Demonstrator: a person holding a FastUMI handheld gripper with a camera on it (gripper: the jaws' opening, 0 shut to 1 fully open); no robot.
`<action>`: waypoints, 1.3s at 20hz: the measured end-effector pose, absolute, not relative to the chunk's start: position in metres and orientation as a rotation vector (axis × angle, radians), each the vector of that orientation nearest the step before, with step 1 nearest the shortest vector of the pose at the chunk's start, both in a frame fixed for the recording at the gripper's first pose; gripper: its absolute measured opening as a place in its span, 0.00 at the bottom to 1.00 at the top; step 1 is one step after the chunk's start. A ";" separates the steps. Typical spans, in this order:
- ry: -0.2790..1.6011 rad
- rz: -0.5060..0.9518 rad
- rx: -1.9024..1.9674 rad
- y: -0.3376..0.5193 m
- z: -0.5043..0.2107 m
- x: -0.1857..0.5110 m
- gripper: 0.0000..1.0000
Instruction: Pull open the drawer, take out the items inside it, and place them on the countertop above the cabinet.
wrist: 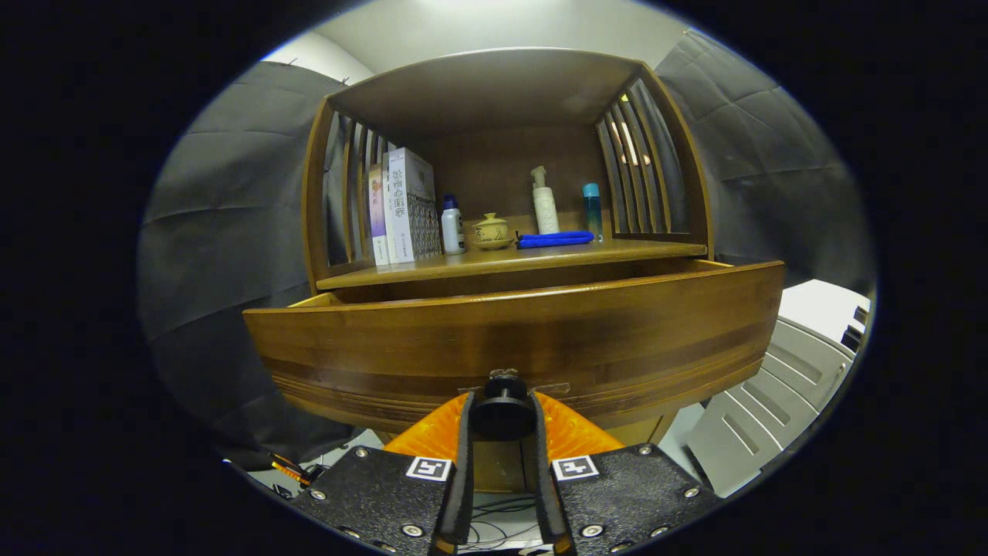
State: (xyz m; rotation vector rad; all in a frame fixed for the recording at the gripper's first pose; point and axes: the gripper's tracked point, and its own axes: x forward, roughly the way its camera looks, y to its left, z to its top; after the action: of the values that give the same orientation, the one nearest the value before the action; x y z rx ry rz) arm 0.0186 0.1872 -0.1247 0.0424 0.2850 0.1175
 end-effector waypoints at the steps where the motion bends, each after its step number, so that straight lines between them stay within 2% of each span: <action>1: 0.287 0.121 0.043 0.188 -0.126 0.013 0.34; 10: 0.308 0.165 0.011 0.191 -0.128 -0.016 0.34; 12: 0.272 0.176 -0.014 0.189 -0.116 -0.018 0.45; 18: 0.159 0.230 -0.027 0.187 -0.064 -0.020 0.94; 26: 0.199 0.197 0.002 0.179 -0.023 0.020 0.94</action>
State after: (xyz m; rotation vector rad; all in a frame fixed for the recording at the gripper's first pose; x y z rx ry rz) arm 0.0199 0.1788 -0.0235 0.0021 0.1988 0.1966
